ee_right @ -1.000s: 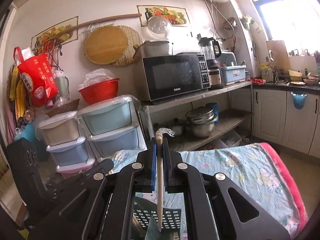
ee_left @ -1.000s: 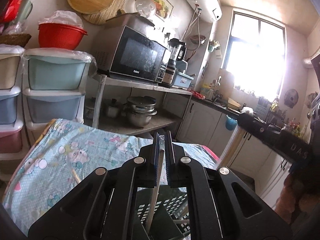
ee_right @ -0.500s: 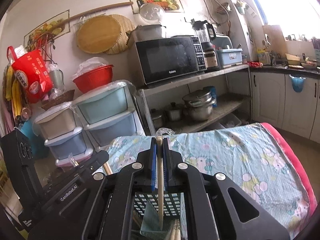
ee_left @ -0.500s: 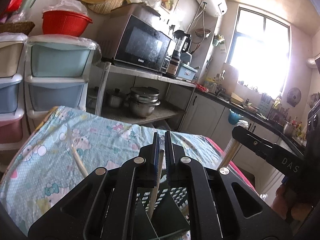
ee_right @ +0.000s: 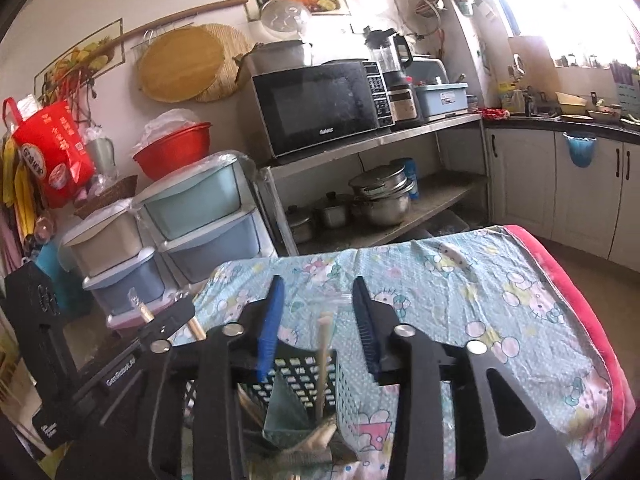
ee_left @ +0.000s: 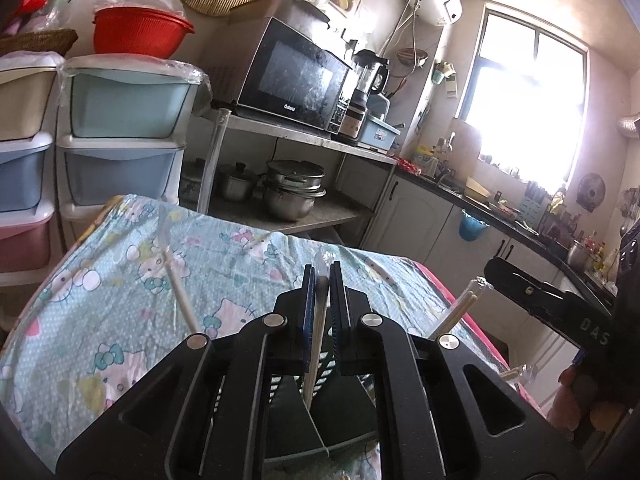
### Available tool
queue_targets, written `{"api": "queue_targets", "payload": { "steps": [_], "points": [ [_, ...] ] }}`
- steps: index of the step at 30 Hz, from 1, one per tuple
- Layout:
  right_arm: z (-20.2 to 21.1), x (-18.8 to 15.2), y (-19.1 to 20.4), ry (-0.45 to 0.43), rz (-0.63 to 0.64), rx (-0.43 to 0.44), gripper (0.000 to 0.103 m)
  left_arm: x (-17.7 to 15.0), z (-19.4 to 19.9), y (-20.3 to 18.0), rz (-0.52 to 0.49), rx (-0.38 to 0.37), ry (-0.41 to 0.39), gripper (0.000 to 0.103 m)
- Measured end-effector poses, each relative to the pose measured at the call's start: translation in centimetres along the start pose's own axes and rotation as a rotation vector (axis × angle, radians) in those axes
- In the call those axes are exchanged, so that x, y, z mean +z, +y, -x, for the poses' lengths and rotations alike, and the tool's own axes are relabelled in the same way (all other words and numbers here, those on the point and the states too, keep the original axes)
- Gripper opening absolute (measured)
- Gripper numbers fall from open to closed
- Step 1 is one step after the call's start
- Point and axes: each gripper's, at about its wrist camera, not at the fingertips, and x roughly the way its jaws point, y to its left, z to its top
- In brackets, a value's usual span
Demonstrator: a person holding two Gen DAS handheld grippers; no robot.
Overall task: Organize utensils
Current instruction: 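Drop the chopstick into the caddy by opening the right gripper, then move the right gripper down to the chopsticks lying beside the caddy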
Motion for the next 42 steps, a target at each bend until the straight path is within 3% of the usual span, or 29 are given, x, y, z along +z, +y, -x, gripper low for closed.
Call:
{"api": "queue_targets", "payload": {
  "steps": [6, 16, 32, 42],
  "points": [
    [1.1, -0.7, 0.3, 0.022, 0.046, -0.032, 0.045, -0.7, 0.3, 0.0, 0.001, 0.017, 0.031, 0.006],
    [3.4, -1.6, 0.5, 0.031, 0.098, -0.091, 0.054, -1.3, 1.3, -0.2, -0.018, 0.035, 0.084, 0.04],
    [7.0, -2.6, 1.4, 0.028, 0.118, -0.086, 0.073, -2.2, 5.4, -0.9, -0.027, -0.007, 0.093, 0.092],
    [9.0, -3.4, 2.4, 0.012, 0.135, -0.076, 0.079, -3.2, 7.7, -1.5, -0.047, -0.022, 0.085, 0.092]
  ]
}}
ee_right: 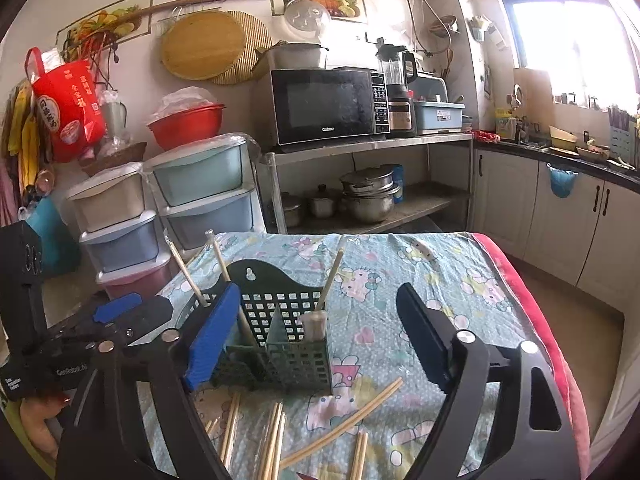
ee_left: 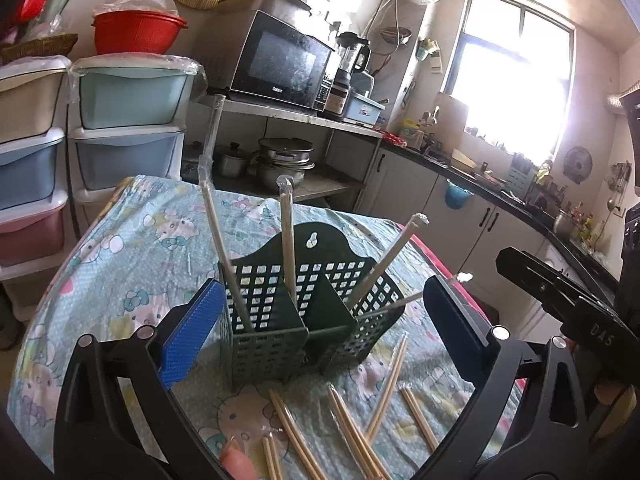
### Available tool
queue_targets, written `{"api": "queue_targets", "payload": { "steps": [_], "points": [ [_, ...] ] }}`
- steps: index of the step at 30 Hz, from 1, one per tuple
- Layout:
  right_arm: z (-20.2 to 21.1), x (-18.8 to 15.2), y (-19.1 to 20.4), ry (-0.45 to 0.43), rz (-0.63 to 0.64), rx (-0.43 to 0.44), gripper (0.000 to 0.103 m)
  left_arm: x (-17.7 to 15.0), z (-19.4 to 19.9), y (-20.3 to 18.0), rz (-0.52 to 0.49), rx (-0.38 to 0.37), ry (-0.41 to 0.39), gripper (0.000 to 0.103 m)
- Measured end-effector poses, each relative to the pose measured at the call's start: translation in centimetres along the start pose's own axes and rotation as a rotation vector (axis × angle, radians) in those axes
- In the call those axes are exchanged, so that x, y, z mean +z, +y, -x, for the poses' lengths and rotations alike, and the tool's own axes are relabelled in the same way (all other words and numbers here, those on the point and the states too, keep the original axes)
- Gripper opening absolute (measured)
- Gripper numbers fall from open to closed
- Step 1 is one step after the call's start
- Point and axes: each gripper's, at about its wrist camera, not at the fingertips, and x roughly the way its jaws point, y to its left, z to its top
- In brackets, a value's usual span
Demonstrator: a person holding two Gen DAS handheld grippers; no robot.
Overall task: Organize utensils
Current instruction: 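Move the right gripper down to the chopsticks lying beside the caddy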
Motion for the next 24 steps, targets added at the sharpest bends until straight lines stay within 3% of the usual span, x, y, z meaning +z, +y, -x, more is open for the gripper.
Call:
{"api": "queue_targets", "payload": {
  "steps": [24],
  "points": [
    [2.9, -2.7, 0.8, 0.042, 0.042, 0.008, 0.079, -2.9, 2.5, 0.9, 0.026, 0.041, 0.041, 0.092]
  ]
}}
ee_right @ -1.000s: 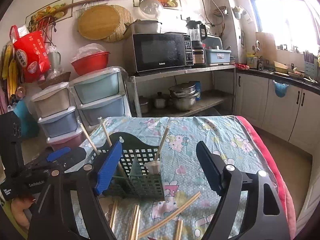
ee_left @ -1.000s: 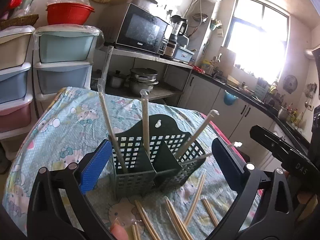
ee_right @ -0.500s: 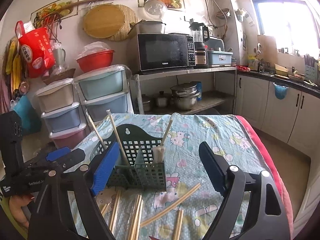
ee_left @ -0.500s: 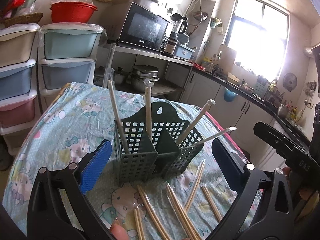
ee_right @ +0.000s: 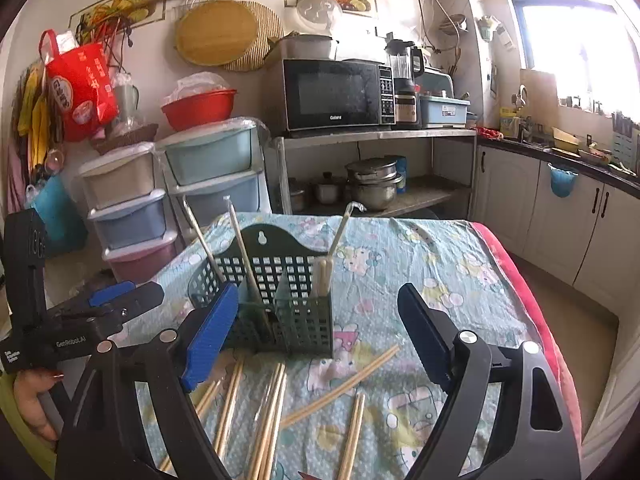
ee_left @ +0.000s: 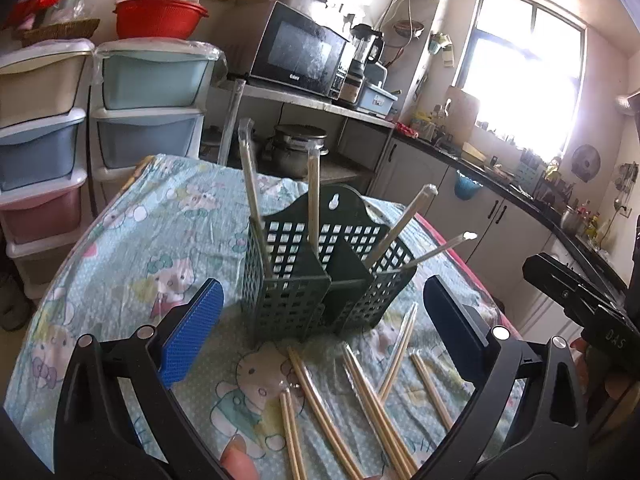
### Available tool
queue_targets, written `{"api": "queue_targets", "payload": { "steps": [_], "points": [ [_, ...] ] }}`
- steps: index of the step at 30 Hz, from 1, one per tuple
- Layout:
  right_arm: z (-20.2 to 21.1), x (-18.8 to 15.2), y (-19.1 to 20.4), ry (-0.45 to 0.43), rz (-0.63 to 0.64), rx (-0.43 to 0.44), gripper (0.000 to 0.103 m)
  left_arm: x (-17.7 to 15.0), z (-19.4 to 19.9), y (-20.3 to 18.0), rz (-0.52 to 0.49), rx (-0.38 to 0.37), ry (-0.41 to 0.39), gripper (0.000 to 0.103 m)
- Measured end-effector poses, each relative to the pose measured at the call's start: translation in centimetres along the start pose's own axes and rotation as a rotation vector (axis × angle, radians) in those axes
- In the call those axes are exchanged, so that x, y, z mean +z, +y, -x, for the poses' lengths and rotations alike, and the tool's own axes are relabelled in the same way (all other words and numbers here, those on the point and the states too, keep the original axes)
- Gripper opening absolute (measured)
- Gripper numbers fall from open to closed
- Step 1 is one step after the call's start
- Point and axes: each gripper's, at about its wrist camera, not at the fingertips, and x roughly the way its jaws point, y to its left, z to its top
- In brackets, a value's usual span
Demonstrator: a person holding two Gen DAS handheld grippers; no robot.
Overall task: Organize utensils
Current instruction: 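Move the right gripper down to the chopsticks lying beside the caddy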
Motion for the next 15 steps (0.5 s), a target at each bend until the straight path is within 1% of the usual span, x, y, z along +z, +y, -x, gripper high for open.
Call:
{"api": "queue_targets", "payload": {
  "steps": [7, 8, 12, 14, 15],
  "points": [
    [-0.1, -1.3, 0.2, 0.042, 0.008, 0.018, 0.079, -1.6, -0.4, 1.0, 0.016, 0.013, 0.052, 0.092],
    [-0.3, -1.6, 0.3, 0.053, 0.014, 0.022, 0.078, -1.9, -0.5, 1.2, 0.019, 0.017, 0.062, 0.092],
    [-1.0, -2.5, 0.6, 0.095, 0.021, 0.042, 0.068, -2.6, -1.0, 1.8, 0.028, 0.034, 0.098, 0.092],
    [-1.5, -2.9, 0.6, 0.122, 0.016, 0.05, 0.059, -3.0, -1.4, 2.2, 0.036, 0.039, 0.121, 0.092],
    [-1.9, -3.1, 0.6, 0.137, 0.013, 0.052, 0.057, -3.2, -1.5, 2.3, 0.04, 0.043, 0.13, 0.091]
  ]
}}
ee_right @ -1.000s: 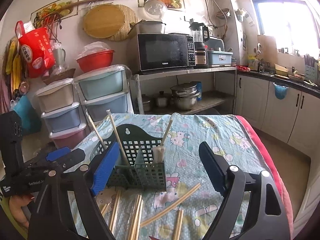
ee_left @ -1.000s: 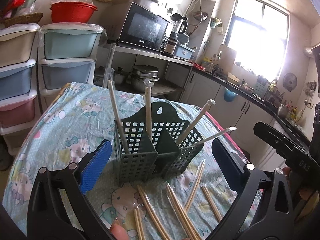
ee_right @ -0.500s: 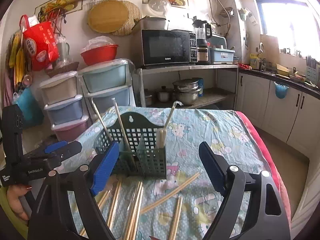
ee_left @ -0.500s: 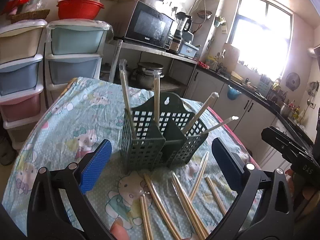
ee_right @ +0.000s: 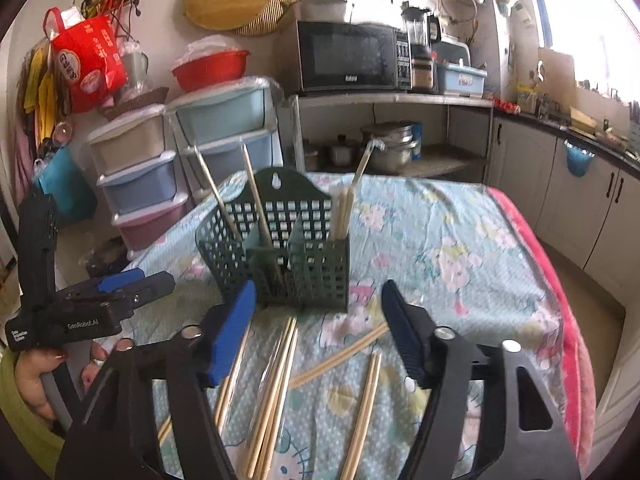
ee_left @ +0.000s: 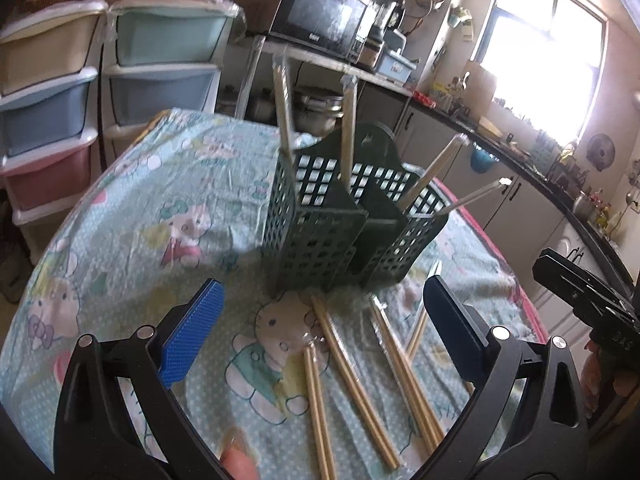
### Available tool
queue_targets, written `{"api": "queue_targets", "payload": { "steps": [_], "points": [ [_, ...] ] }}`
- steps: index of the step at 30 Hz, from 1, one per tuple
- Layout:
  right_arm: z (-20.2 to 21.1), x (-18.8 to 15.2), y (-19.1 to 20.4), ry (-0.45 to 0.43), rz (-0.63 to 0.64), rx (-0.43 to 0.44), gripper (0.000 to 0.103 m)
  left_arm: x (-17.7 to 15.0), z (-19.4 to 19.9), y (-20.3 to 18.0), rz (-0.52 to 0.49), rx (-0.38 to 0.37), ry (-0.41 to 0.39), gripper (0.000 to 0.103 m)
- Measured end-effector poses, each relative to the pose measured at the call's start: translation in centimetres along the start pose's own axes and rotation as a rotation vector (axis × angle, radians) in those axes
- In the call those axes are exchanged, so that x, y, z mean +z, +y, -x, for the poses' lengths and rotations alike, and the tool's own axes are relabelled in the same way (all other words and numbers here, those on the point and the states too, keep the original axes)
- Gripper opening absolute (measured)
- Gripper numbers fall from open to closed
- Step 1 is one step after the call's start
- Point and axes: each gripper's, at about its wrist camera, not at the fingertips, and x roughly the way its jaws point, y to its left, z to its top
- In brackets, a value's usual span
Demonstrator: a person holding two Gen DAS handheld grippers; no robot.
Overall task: Organize utensils
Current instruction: 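Move the right gripper down to the chopsticks lying beside the caddy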
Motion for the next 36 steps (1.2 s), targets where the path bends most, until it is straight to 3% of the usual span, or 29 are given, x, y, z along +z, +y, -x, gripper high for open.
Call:
{"api": "queue_targets", "payload": {
  "steps": [5, 20, 26, 36],
  "points": [
    [-1.6, -0.8, -0.1, 0.063, -0.016, 0.018, 0.045, -1.1, -1.3, 0.8, 0.029, 0.002, 0.065, 0.068],
    [-6.1, -2.3, 1.7, 0.192, 0.024, 0.069, 0.03, -3.9, -4.3, 2.0, 0.062, -0.059, 0.233, 0.029],
    [-8.7, -2.8, 2.5, 0.255, 0.055, 0.076, 0.028, -4.7, -5.5, 1.7, 0.055, -0.093, 0.289, 0.024],
    [-12.3, -3.0, 2.7, 0.327, 0.069, 0.07, 0.028, -5.3, -7.4, 1.8, 0.066, -0.087, 0.342, 0.024]
  ]
}}
